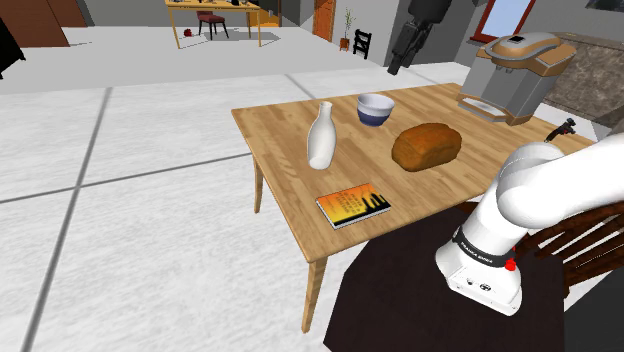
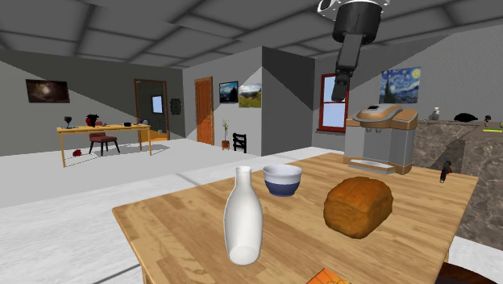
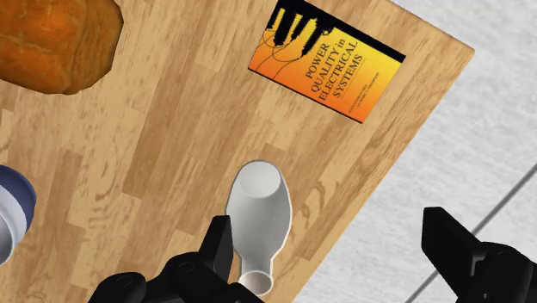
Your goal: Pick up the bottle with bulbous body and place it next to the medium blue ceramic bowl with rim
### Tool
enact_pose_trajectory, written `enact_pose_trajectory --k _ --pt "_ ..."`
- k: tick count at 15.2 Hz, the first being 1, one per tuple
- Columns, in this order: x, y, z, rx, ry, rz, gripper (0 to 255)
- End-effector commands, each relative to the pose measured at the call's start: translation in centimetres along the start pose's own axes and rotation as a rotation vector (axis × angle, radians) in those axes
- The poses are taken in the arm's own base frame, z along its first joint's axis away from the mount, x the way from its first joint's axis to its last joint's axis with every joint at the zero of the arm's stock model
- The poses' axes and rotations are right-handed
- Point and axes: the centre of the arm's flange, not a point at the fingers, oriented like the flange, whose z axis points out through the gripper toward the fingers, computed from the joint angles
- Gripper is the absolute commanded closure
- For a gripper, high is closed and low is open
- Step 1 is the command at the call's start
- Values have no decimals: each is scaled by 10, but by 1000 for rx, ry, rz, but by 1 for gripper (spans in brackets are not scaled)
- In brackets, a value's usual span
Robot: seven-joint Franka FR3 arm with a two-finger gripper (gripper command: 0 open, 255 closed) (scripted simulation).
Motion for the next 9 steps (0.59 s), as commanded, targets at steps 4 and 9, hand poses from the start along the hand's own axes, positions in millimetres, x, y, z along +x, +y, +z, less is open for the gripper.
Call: enact_pose_trajectory --k 4,9 --pt "29 5 28 -10 -11 20 0" --pt "77 14 75 -27 -30 52 0"
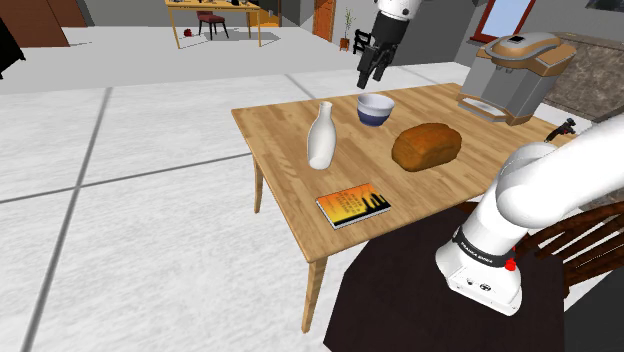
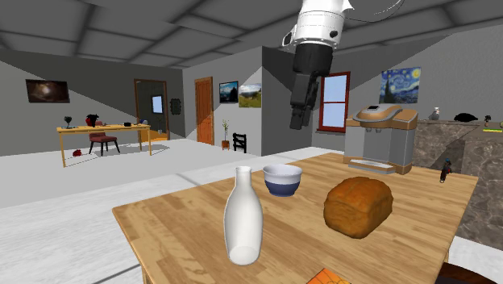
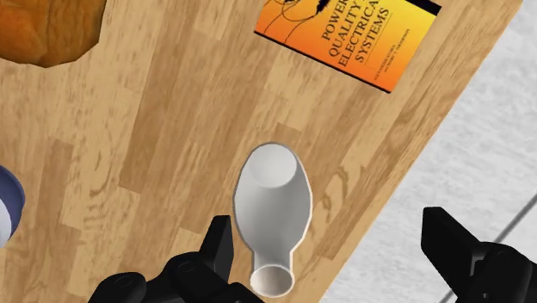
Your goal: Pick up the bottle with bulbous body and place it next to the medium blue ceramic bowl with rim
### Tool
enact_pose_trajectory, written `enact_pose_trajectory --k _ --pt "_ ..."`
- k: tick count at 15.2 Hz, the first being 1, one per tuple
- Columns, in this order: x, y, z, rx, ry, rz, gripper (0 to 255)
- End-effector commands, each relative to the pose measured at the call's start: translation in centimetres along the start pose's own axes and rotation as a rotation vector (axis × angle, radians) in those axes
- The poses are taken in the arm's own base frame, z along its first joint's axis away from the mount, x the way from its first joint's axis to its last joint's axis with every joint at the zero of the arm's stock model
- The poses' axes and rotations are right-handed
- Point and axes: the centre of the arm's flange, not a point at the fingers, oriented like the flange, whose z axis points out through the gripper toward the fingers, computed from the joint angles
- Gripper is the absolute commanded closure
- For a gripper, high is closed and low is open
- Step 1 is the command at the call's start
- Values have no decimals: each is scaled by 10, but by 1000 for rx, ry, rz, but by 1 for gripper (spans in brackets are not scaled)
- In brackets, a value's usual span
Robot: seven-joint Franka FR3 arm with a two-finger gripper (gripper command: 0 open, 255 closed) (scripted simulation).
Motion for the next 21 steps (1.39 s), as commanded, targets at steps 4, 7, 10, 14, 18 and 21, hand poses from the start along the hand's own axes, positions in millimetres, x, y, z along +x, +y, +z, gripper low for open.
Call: enact_pose_trajectory --k 4,7,10,14,18,21 --pt "50 7 44 -16 -18 33 0" --pt "79 13 73 -26 -29 53 0" --pt "107 20 101 -36 -40 72 0" --pt "128 26 129 -44 -49 87 0" --pt "127 27 150 -44 -49 87 0" --pt "126 28 164 -44 -49 87 0"
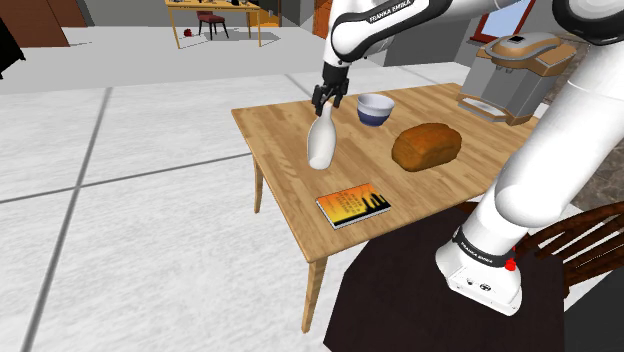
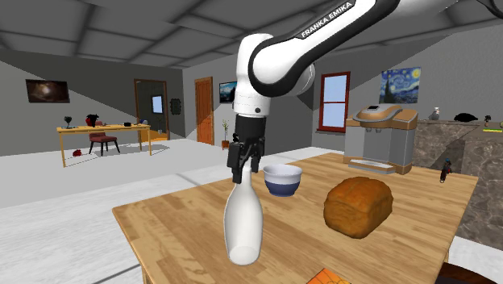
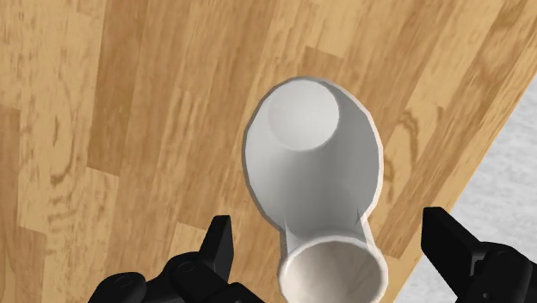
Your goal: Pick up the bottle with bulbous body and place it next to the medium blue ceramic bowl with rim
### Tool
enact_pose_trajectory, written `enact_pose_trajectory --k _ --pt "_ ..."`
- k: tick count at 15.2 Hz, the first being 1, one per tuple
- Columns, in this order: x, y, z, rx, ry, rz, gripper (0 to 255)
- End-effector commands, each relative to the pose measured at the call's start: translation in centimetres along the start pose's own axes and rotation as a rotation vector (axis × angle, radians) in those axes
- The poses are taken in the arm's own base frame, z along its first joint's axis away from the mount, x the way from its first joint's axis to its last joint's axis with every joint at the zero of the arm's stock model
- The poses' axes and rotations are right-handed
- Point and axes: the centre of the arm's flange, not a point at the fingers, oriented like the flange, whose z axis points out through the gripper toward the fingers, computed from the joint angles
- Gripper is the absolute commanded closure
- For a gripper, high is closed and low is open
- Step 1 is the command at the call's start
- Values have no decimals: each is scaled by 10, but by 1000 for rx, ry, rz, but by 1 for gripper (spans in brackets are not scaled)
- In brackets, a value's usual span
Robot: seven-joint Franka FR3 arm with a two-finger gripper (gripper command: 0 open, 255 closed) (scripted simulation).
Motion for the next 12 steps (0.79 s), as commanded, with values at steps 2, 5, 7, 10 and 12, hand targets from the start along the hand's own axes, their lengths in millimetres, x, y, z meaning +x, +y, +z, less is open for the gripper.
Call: enact_pose_trajectory --k 2,5,7,10,12 --pt "0 0 3 0 1 0 0" --pt "0 0 3 0 1 0 0" --pt "0 0 3 0 1 0 0" --pt "0 0 3 0 1 0 255" --pt "0 0 3 0 1 0 255"
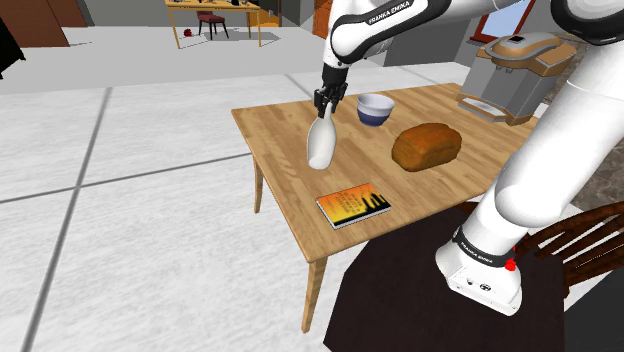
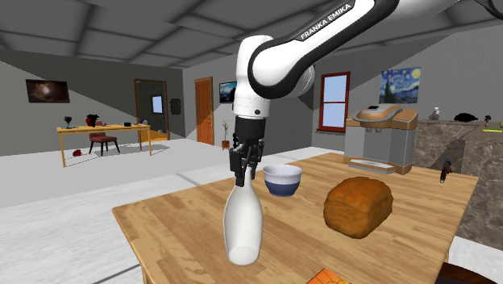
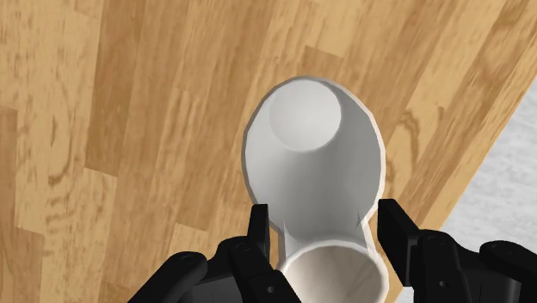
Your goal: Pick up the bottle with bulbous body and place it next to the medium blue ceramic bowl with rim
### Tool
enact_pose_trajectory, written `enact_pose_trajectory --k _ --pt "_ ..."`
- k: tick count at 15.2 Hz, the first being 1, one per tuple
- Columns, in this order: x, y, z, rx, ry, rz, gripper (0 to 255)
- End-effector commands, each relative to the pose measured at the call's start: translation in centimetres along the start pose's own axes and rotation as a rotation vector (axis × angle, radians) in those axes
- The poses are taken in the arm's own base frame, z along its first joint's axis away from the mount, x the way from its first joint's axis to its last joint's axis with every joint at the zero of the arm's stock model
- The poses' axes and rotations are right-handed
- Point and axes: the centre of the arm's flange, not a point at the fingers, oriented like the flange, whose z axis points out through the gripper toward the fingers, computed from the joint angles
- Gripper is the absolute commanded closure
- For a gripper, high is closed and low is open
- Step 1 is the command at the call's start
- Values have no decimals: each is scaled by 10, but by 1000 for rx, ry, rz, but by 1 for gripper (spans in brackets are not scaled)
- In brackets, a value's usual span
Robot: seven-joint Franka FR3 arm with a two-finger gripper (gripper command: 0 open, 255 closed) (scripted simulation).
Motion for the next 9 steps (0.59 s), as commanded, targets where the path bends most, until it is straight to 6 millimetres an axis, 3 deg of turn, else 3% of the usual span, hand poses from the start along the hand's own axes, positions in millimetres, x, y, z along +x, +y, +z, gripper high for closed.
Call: enact_pose_trajectory --k 1,5,9 --pt "0 0 0 0 0 0 255" --pt "0 0 0 0 0 0 255" --pt "2 1 -21 0 0 0 255"
